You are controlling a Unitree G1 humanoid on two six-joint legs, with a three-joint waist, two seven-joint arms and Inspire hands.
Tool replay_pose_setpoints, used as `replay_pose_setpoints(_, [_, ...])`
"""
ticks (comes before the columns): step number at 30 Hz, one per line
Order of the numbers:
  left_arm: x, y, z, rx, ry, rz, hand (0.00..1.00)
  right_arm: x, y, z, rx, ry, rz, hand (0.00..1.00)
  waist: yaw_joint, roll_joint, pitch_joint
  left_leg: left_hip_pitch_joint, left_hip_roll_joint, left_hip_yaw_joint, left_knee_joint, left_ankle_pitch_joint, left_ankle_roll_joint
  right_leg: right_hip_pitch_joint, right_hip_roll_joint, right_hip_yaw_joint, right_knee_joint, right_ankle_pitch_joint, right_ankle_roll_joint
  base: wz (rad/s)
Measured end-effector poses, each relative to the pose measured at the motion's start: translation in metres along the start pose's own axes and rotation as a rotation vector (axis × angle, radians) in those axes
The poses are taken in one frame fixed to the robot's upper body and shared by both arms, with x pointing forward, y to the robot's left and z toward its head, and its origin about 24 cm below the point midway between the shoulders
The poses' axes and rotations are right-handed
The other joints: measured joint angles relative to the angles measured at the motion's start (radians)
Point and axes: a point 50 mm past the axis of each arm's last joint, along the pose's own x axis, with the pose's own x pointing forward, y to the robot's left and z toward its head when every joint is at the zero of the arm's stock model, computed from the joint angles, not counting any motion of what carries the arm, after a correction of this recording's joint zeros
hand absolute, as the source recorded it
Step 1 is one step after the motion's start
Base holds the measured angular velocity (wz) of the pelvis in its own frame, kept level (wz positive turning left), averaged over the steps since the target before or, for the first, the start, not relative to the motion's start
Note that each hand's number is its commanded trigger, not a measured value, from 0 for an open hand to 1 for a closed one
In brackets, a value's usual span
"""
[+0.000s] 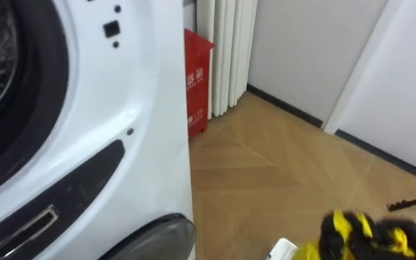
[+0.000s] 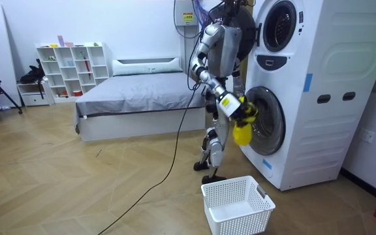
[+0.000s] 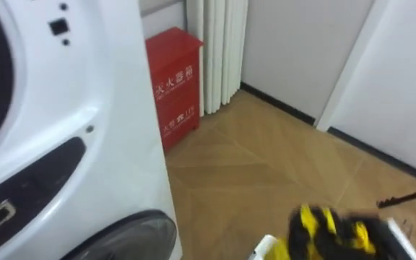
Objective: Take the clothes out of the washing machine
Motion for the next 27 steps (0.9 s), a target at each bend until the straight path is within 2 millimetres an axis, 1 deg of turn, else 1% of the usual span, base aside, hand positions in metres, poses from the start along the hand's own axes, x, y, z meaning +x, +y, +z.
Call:
replay_pose_setpoints(1, [0.0,0.0,0.003,-0.001,-0.013,-0.003,0.0,0.001,-0.001,-0.011,0.005,0.034,-0.026,1.0,0.0,0.008,0.0025,-0.006,0.0,-0.001,0.0,0.0,0.0,-0.005,0.001,-0.001,0.0,0.0,0.0,0.0])
replay_pose_setpoints(2, [0.0,-0.002,0.006,-0.003,-0.024,-0.011,0.0,0.002,0.0,-0.021,0.018,0.067,-0.05,1.0,-0.001,0.017,0.001,-0.019,-0.001,-0.001,0.0,0.0,0.0,-0.018,0.001,0.0,0.0,-0.001,0.001,0.0])
replay_pose_setpoints(3, [0.0,-0.003,0.005,-0.006,-0.027,-0.014,0.0,0.002,0.0,-0.025,0.023,0.084,-0.059,1.0,0.0,0.023,0.0004,-0.025,-0.001,-0.001,0.001,0.0,0.0,-0.025,0.001,0.0,0.0,-0.001,0.001,-0.04])
replay_pose_setpoints(4, [0.0,-0.004,0.007,-0.005,-0.039,-0.018,0.0,0.002,0.001,-0.033,0.029,0.112,-0.069,1.0,0.0,0.034,0.0026,-0.038,-0.002,-0.001,0.002,0.0,0.0,-0.042,0.001,0.0,0.01,-0.001,0.002,-0.04])
replay_pose_setpoints(5, [0.0,-0.004,0.008,-0.005,-0.05,-0.018,0.0,0.004,0.004,-0.038,0.049,0.136,-0.072,1.0,-0.002,0.045,0.0011,-0.052,-0.002,0.0,0.004,0.0,0.0,-0.061,0.003,0.001,0.019,-0.001,0.002,-0.05])
replay_pose_setpoints(6, [0.0,-0.004,0.009,-0.005,-0.055,-0.017,0.0,0.004,0.005,-0.041,0.057,0.147,-0.073,1.0,-0.002,0.05,0.0017,-0.057,-0.003,-0.001,0.005,0.0,0.001,-0.069,0.004,0.001,0.027,-0.002,0.002,0.0])
replay_pose_setpoints(7, [0.001,-0.004,0.012,0.0,-0.066,-0.018,0.0,0.005,0.007,-0.045,0.062,0.161,-0.079,1.0,-0.004,0.062,-0.0002,-0.069,-0.002,-0.002,0.006,0.0,0.001,-0.082,0.004,0.0,0.032,-0.002,0.002,0.0])
replay_pose_setpoints(8, [0.001,-0.004,0.011,0.004,-0.067,-0.019,0.0,0.007,0.008,-0.049,0.064,0.174,-0.084,1.0,-0.004,0.067,0.0001,-0.073,-0.003,-0.002,0.008,0.001,0.002,-0.09,0.006,0.001,0.042,-0.002,0.001,0.0])
replay_pose_setpoints(10, [0.001,-0.004,0.013,0.005,-0.074,-0.018,0.0,0.012,0.012,-0.049,0.063,0.179,-0.088,1.0,-0.004,0.074,-0.0017,-0.086,-0.005,-0.005,0.009,0.003,0.005,-0.108,0.006,0.001,0.049,-0.003,0.001,0.0])
replay_pose_setpoints(11, [0.001,-0.004,0.015,0.004,-0.079,-0.019,0.0,0.016,0.013,-0.049,0.066,0.176,-0.092,1.0,-0.005,0.078,0.0004,-0.094,-0.008,-0.01,0.009,0.005,0.009,-0.12,0.006,0.002,0.057,-0.003,0.002,0.0])
replay_pose_setpoints(12, [0.002,-0.004,0.016,0.004,-0.081,-0.019,0.0,0.019,0.014,-0.05,0.07,0.177,-0.096,1.0,-0.007,0.079,0.0006,-0.1,-0.011,-0.014,0.009,0.007,0.012,-0.128,0.005,0.003,0.064,-0.005,0.004,0.04])
replay_pose_setpoints(13, [0.002,-0.006,0.018,0.002,-0.081,-0.021,0.0,0.024,0.015,-0.05,0.081,0.185,-0.11,1.0,-0.012,0.085,0.002,-0.115,-0.016,-0.018,0.009,0.008,0.014,-0.147,0.003,0.004,0.075,-0.007,0.007,0.06])
replay_pose_setpoints(14, [0.002,-0.006,0.019,-0.006,-0.08,-0.022,0.0,0.029,0.016,-0.049,0.087,0.192,-0.122,1.0,-0.021,0.093,0.0008,-0.133,-0.022,-0.021,0.009,0.011,0.019,-0.17,0.0,0.006,0.088,-0.01,0.011,0.05])
replay_pose_setpoints(15, [0.002,-0.006,0.019,-0.021,-0.078,-0.022,0.0,0.032,0.016,-0.049,0.091,0.195,-0.128,1.0,-0.024,0.094,0.0025,-0.139,-0.026,-0.023,0.009,0.013,0.022,-0.178,-0.001,0.008,0.094,-0.011,0.013,0.0])
replay_pose_setpoints(17, [0.002,-0.008,0.017,-0.064,-0.069,-0.021,0.0,0.036,0.016,-0.051,0.107,0.218,-0.161,1.0,-0.025,0.096,0.0029,-0.155,-0.037,-0.024,0.009,0.018,0.026,-0.209,-0.006,0.009,0.122,-0.019,0.015,-0.05])
replay_pose_setpoints(18, [0.002,-0.009,0.017,-0.069,-0.068,-0.022,0.0,0.036,0.016,-0.053,0.108,0.225,-0.168,1.0,-0.025,0.096,0.0027,-0.159,-0.039,-0.024,0.009,0.019,0.027,-0.215,-0.007,0.009,0.126,-0.02,0.016,0.0])
replay_pose_setpoints(20, [0.003,-0.014,0.019,-0.087,-0.067,-0.028,0.0,0.035,0.014,-0.055,0.107,0.236,-0.188,1.0,-0.024,0.096,0.0031,-0.178,-0.05,-0.027,0.009,0.024,0.034,-0.242,-0.013,0.011,0.146,-0.027,0.02,0.0])
replay_pose_setpoints(21, [0.003,-0.015,0.02,-0.09,-0.067,-0.032,0.0,0.035,0.014,-0.055,0.106,0.236,-0.191,0.64,-0.023,0.096,0.003,-0.182,-0.052,-0.026,0.009,0.024,0.034,-0.249,-0.014,0.012,0.152,-0.029,0.021,0.0])
replay_pose_setpoints(22, [0.003,-0.017,0.022,-0.1,-0.064,-0.037,0.0,0.035,0.014,-0.055,0.106,0.236,-0.195,0.15,-0.021,0.097,0.0027,-0.19,-0.055,-0.026,0.009,0.024,0.034,-0.261,-0.014,0.014,0.158,-0.03,0.023,-0.04])
replay_pose_setpoints(23, [0.003,-0.018,0.022,-0.114,-0.063,-0.039,0.0,0.035,0.014,-0.055,0.105,0.236,-0.194,0.0,-0.021,0.095,0.0037,-0.193,-0.059,-0.026,0.009,0.024,0.034,-0.268,-0.014,0.018,0.167,-0.032,0.024,-0.05])
replay_pose_setpoints(27, [0.003,-0.02,0.025,-0.112,-0.069,-0.041,0.0,0.036,0.014,-0.056,0.106,0.235,-0.206,0.0,-0.021,0.1,0.0052,-0.204,-0.064,-0.036,0.009,0.026,0.037,-0.282,-0.015,0.021,0.175,-0.035,0.026,-0.02])
